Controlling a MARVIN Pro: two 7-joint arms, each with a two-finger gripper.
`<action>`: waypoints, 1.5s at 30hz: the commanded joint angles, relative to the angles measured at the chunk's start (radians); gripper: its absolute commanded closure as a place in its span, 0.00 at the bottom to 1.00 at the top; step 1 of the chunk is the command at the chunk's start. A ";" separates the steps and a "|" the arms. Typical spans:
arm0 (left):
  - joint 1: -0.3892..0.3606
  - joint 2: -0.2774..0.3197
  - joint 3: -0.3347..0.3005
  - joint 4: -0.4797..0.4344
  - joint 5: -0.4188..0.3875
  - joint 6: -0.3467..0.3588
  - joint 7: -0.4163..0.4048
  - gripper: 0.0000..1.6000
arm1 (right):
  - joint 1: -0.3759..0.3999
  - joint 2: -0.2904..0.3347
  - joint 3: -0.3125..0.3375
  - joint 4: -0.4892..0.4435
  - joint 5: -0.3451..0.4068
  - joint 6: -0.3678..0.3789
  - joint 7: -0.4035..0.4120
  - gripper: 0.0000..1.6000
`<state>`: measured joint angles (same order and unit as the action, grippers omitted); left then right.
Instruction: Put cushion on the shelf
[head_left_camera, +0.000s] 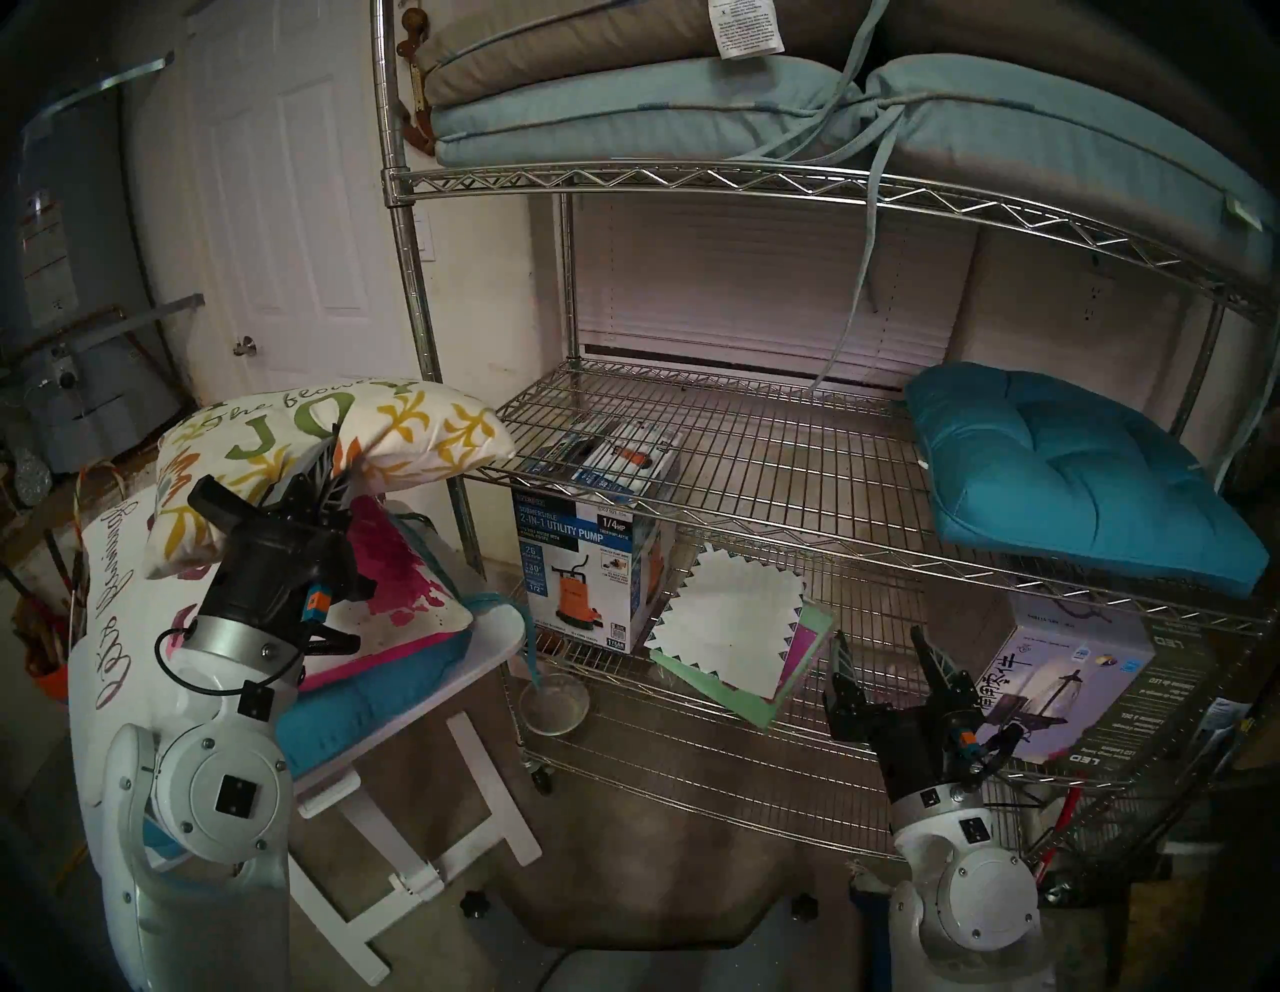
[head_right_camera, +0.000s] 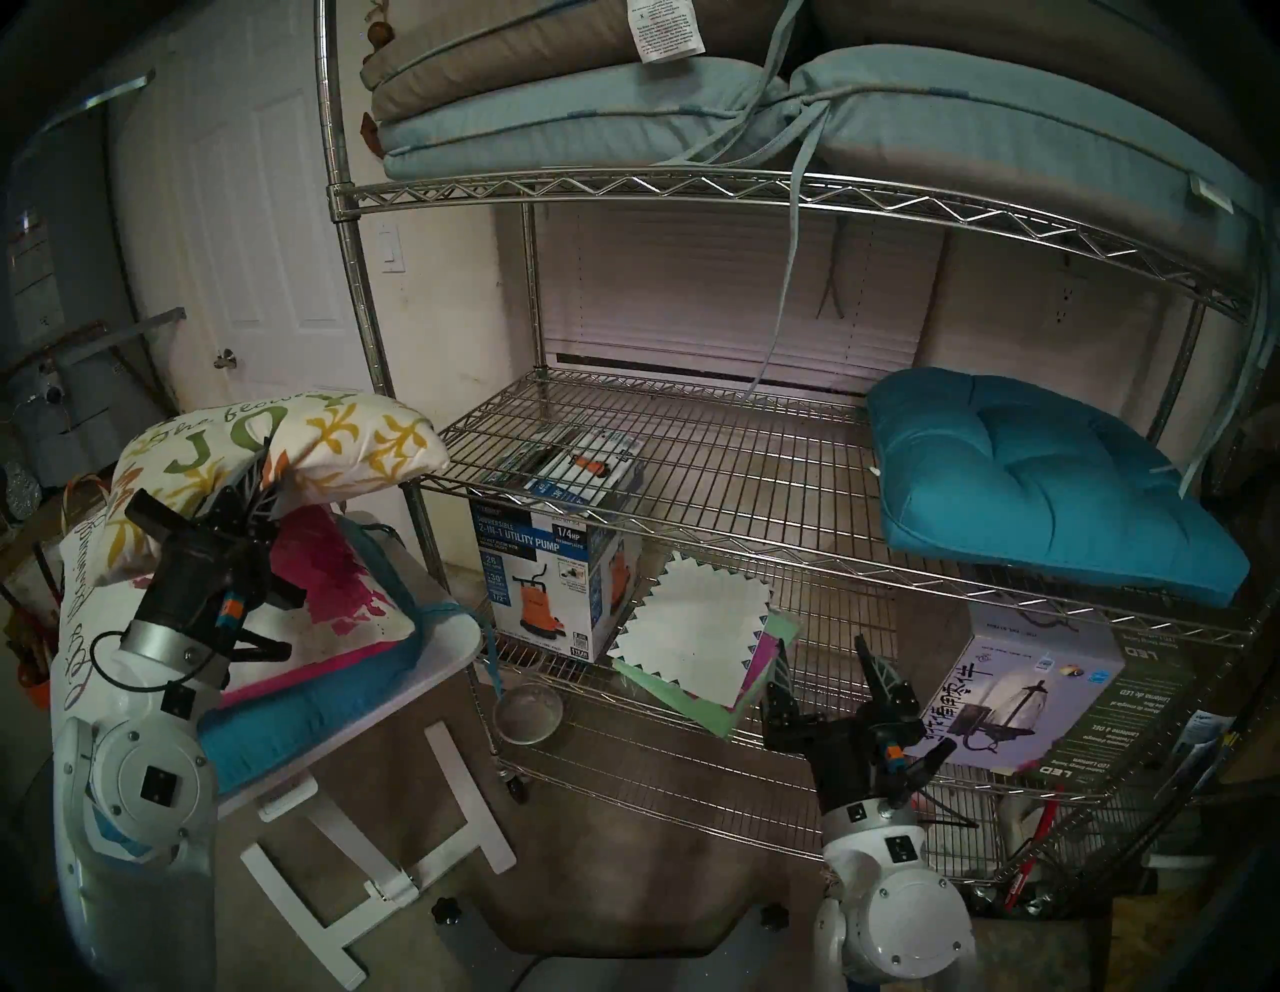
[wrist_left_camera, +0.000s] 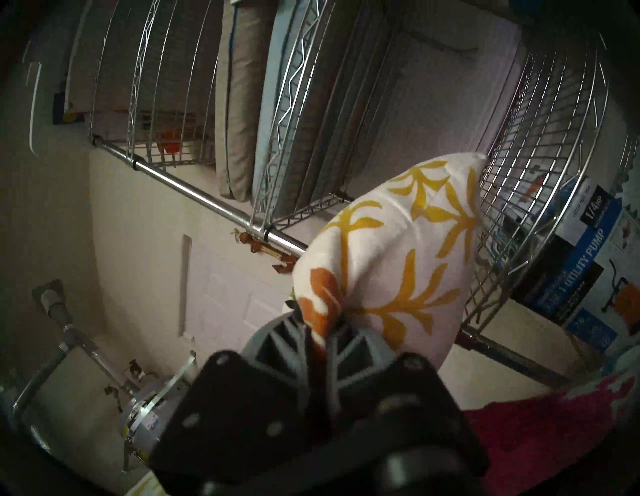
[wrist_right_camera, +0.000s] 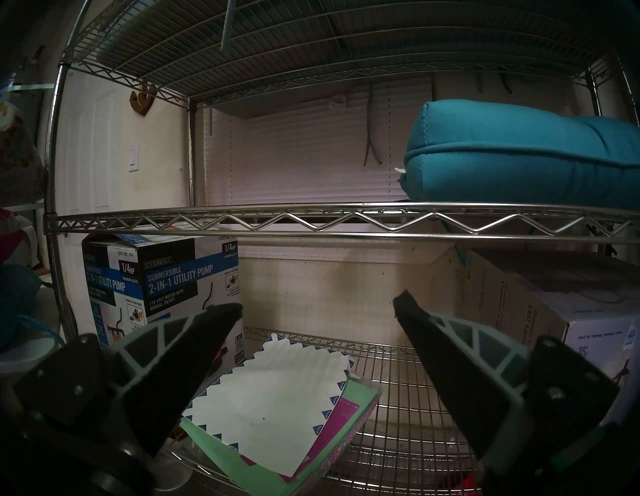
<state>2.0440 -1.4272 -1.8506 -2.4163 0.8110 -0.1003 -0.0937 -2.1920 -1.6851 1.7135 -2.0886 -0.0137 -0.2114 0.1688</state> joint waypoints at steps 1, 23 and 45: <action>-0.064 0.000 0.062 -0.027 0.005 0.009 -0.001 1.00 | 0.003 0.001 0.000 -0.021 -0.001 -0.005 0.001 0.00; -0.142 -0.003 0.367 -0.027 0.149 0.028 -0.036 1.00 | 0.003 0.001 0.000 -0.022 -0.001 -0.005 0.001 0.00; -0.268 -0.016 0.489 -0.027 0.291 0.086 -0.129 1.00 | 0.002 0.001 0.000 -0.022 -0.001 -0.004 0.001 0.00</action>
<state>1.8439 -1.4350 -1.3995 -2.4140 1.0743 -0.0185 -0.2108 -2.1921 -1.6853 1.7135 -2.0889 -0.0137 -0.2114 0.1688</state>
